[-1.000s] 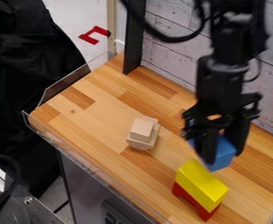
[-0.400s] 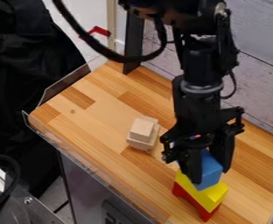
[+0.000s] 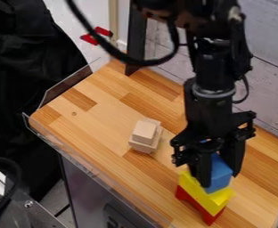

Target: Put the blue rectangle to the yellow rectangle

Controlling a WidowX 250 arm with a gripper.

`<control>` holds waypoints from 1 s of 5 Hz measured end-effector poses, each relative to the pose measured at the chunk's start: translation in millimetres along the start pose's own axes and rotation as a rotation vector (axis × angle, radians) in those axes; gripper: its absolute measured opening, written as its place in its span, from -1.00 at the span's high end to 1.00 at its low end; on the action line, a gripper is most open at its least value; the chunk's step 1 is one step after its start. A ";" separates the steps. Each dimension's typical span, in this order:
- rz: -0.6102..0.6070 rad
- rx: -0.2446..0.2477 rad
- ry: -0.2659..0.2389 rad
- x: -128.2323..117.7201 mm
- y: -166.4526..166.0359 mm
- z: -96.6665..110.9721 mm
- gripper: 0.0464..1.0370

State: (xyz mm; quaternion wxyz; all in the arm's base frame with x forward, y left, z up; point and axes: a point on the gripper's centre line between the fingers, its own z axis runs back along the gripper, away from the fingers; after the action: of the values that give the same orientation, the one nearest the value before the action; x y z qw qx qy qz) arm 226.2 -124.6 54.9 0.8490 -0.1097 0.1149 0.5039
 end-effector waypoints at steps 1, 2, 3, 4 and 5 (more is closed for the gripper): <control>0.013 0.009 -0.022 2.1 -2.5 -1.2 -0.02; 0.062 -0.008 -0.038 3.2 -3.6 -3.7 -0.02; 0.105 -0.008 -0.045 4.0 -1.2 -6.4 -0.02; 0.143 -0.019 -0.051 3.5 1.7 -8.4 -0.02; 0.198 -0.034 -0.068 1.7 3.2 -12.2 -0.02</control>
State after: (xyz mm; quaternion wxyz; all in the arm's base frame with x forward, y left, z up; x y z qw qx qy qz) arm 223.1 -125.4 42.6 0.7965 -0.0952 0.0877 0.5907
